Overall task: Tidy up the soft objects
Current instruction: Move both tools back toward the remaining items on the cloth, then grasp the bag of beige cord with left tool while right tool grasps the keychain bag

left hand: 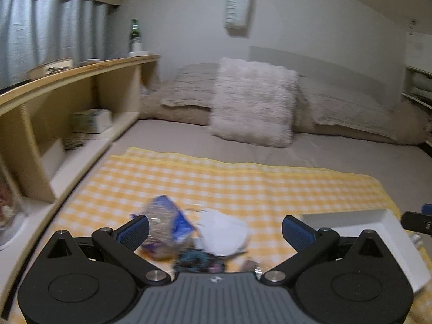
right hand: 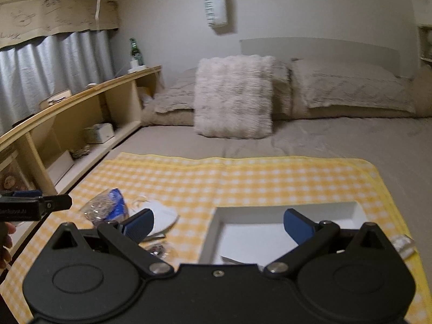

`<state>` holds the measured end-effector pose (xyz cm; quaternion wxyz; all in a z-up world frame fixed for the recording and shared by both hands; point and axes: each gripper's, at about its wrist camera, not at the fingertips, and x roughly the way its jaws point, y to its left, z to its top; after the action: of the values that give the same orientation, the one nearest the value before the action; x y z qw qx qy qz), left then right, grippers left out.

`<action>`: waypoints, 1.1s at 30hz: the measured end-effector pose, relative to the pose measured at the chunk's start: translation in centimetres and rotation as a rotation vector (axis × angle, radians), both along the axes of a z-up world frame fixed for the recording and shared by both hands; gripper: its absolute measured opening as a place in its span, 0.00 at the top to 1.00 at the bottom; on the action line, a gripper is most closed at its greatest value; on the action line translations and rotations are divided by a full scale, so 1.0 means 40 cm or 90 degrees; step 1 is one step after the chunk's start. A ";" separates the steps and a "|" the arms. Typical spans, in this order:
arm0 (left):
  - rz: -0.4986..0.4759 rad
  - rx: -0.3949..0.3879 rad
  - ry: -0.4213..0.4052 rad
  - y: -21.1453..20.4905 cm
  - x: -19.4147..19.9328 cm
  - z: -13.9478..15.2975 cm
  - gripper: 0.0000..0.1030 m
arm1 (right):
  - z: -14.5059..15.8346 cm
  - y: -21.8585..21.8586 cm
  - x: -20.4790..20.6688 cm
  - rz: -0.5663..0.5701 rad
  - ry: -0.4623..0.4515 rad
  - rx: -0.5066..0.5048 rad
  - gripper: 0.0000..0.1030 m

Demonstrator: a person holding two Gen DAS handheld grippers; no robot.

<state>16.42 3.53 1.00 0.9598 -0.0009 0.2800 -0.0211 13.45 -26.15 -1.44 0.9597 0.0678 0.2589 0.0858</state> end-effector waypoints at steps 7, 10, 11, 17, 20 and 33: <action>0.082 0.031 0.003 0.108 0.055 -0.026 0.00 | -0.012 0.094 0.063 0.041 0.002 0.003 0.00; 0.102 0.033 0.012 0.136 0.090 -0.046 0.00 | -0.020 0.132 0.090 0.041 0.009 0.002 0.00; 0.108 0.033 0.017 0.143 0.102 -0.052 0.00 | -0.025 0.144 0.099 0.043 0.013 0.007 0.00; 0.105 0.042 0.021 0.151 0.169 -0.087 0.00 | -0.064 0.207 0.160 0.030 0.071 0.050 0.00; 0.090 0.058 0.025 0.141 0.208 -0.111 0.00 | -0.093 0.230 0.187 0.018 0.094 0.098 0.00; 0.030 0.130 0.068 0.132 0.367 -0.226 0.00 | -0.276 0.312 0.302 -0.030 0.313 0.232 0.20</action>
<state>31.09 8.81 -8.04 0.9388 0.0889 0.3313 0.0299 25.53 -13.66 -12.49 0.8421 0.2635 0.4619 0.0898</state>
